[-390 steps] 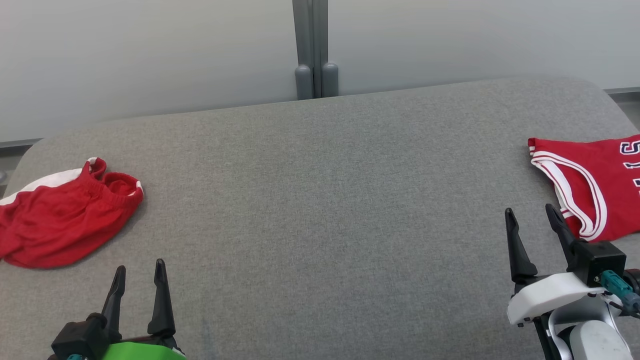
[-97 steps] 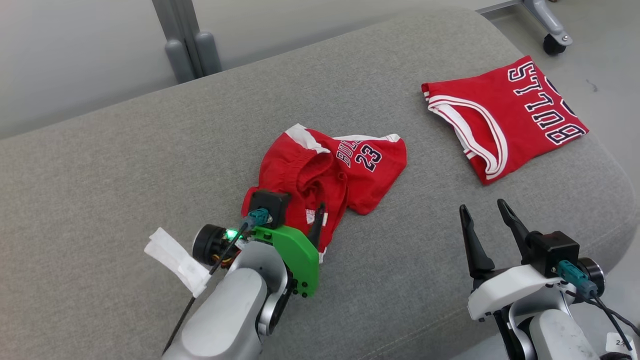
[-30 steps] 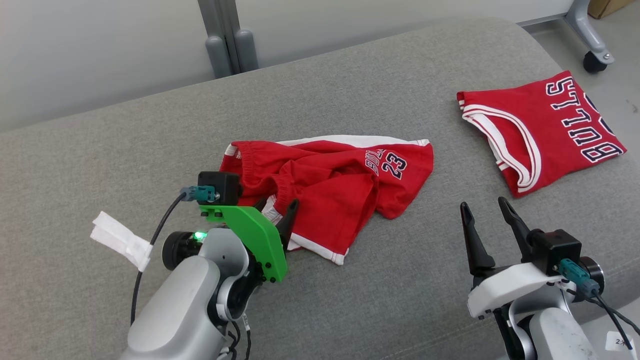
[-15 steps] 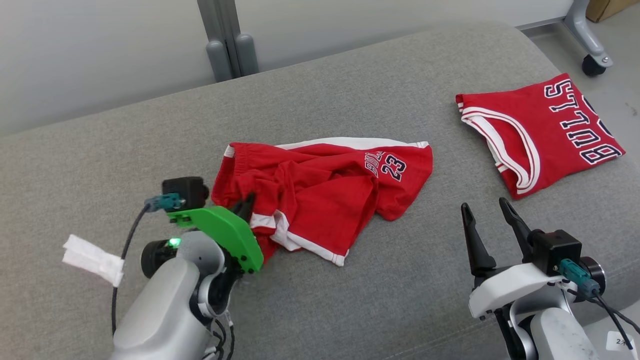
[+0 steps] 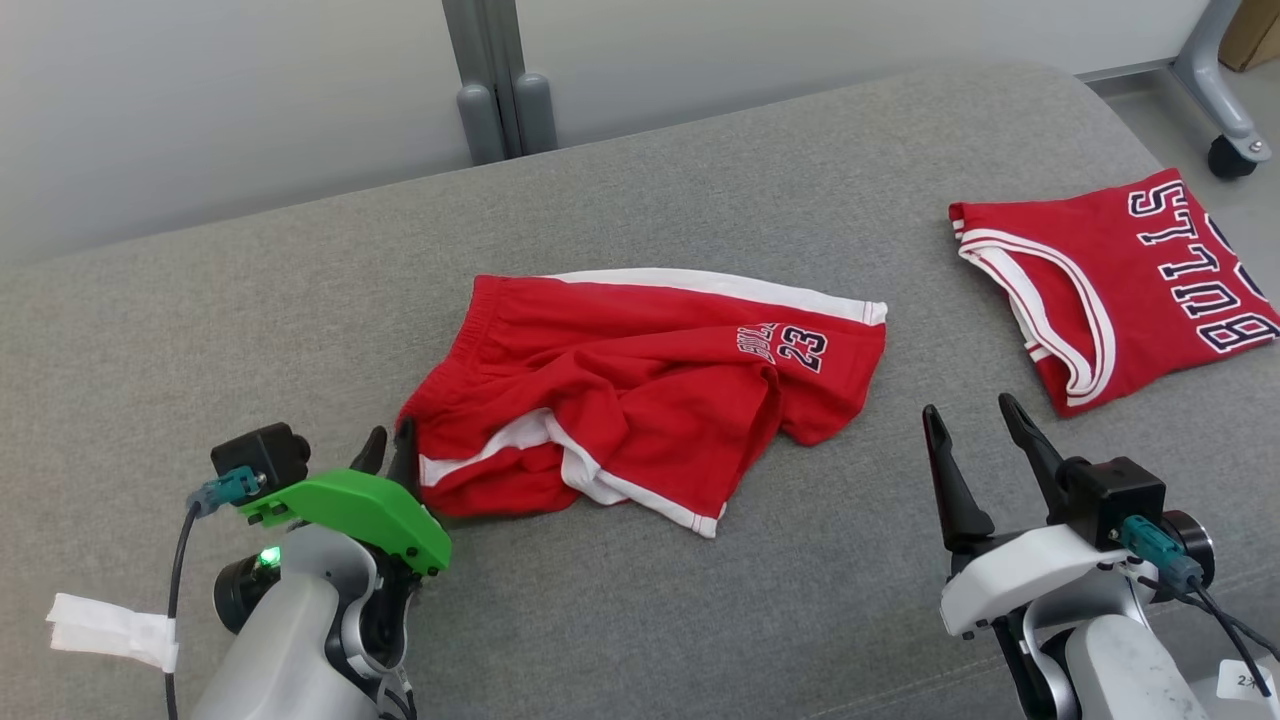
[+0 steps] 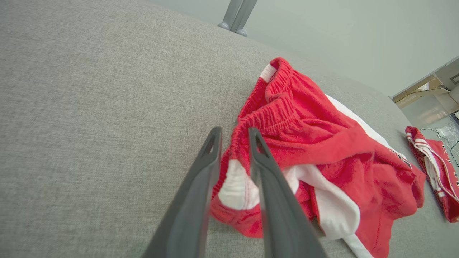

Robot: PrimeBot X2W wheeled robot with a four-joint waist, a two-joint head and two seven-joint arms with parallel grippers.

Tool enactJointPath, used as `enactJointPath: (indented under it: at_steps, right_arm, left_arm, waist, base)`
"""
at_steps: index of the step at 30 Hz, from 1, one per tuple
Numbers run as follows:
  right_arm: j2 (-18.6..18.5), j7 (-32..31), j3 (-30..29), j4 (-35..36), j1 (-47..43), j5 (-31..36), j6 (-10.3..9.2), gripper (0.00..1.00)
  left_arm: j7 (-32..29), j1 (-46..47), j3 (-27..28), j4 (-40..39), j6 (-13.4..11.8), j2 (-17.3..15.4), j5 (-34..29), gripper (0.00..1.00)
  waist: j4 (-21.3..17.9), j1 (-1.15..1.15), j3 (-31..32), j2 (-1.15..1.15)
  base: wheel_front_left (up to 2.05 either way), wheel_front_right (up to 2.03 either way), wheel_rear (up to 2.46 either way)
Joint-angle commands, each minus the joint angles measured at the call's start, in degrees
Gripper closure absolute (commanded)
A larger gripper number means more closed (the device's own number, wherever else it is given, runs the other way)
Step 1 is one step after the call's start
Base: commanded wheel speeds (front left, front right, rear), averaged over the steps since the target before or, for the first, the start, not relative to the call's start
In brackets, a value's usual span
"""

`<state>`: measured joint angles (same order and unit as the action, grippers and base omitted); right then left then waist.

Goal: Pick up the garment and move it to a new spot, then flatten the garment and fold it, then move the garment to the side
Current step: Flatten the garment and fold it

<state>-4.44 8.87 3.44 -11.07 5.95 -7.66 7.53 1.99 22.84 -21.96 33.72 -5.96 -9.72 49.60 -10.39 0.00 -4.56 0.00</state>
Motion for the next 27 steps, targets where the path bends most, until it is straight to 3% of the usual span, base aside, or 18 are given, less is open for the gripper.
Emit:
enactJointPath:
  at_steps: [1, 10, 17, 22, 27]
  right_arm:
    - [-0.08, 0.04, -0.17, 0.26, -0.61, -0.21, -0.1, 0.0]
    - [0.25, -0.27, -1.54, 1.2, -1.75, 0.34, -0.1, 0.0]
    - [0.21, -0.84, -2.08, 1.99, -2.28, 0.67, -0.1, 0.0]
    - [0.3, -1.26, -2.29, 2.23, -3.11, 0.68, -0.1, 0.0]
    - [-0.01, -1.71, -2.19, 2.38, -3.46, 0.53, -0.1, 0.0]
  left_arm:
    - [0.95, 0.01, 0.23, 0.05, 1.01, 0.41, 0.1, 0.0]
    - [11.61, -3.29, 3.3, -5.34, 7.31, -0.91, -0.25, 0.0]
    - [13.18, -9.87, 9.03, -16.52, 7.01, -3.29, -9.28, 0.0]
    - [13.16, -16.64, 14.44, -24.08, 6.93, -1.44, -16.62, 0.0]
    - [13.17, -21.64, 17.02, -26.46, 6.57, 0.61, -20.75, 0.0]
  waist:
    - [0.38, 0.0, -0.08, 0.0]
    - [2.39, 0.0, 0.14, 0.0]
    - [4.88, 0.0, 1.06, 0.0]
    - [7.21, 0.0, 2.14, 0.0]
    - [9.34, 0.0, 3.04, 0.0]
  base:
    - [0.0, 0.0, 0.0]
    - [0.0, 0.0, 0.0]
    - [0.0, 0.0, 0.0]
    - [0.0, 0.0, 0.0]
    - [0.0, 0.0, 0.0]
